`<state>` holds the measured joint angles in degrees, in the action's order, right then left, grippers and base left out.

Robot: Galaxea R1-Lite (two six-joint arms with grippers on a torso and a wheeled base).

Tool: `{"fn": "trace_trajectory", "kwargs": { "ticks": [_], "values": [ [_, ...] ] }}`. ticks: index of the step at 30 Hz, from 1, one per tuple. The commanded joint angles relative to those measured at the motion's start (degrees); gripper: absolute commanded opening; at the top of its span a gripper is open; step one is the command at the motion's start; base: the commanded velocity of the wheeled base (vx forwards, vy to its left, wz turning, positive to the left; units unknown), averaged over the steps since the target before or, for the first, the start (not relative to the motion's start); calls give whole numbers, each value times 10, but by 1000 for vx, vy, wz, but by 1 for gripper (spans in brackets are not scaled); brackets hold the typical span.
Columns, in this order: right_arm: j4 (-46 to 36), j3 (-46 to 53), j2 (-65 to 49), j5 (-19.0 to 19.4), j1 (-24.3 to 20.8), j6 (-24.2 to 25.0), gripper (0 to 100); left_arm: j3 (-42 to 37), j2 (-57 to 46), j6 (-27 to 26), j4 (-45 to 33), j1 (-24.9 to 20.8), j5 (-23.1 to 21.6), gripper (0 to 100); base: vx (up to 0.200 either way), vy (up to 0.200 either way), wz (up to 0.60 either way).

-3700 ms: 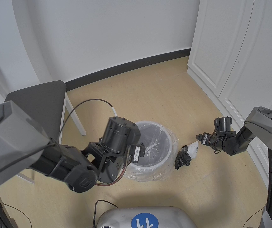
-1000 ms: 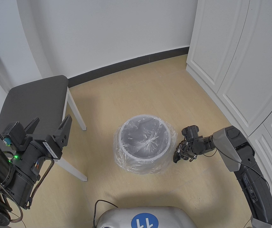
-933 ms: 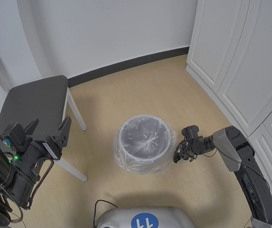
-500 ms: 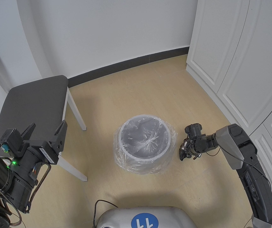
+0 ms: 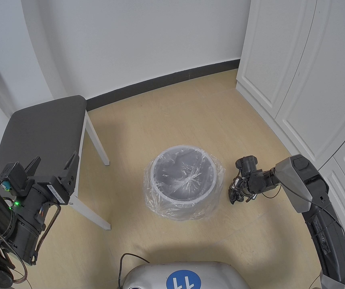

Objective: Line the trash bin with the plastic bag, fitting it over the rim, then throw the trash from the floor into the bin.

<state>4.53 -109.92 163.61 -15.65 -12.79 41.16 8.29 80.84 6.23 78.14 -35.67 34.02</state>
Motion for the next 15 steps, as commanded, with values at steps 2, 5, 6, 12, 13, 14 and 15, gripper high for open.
{"fn": "trace_trajectory", "kwargs": {
  "ticks": [2,5,6,12,13,14,15],
  "values": [
    [43,29,-10,-18,0,4,0,1,20,22,-2,30,-26,100,0,0,0],
    [90,45,-10,-22,0,7,0,8,30,33,2,43,-40,100,0,0,0],
    [113,59,-12,-25,0,5,0,14,35,34,2,62,-52,100,0,0,0],
    [116,146,-94,-78,13,-5,0,8,40,30,1,73,-81,100,0,0,0],
    [116,146,-94,-78,13,-5,0,8,40,30,1,73,-81,100,0,0,0],
    [116,181,-134,-81,15,-5,0,-3,41,31,2,73,-81,100,0,0,0],
    [116,212,-168,-82,20,-6,0,-7,40,31,2,72,-83,100,0,0,0]
  ]
}}
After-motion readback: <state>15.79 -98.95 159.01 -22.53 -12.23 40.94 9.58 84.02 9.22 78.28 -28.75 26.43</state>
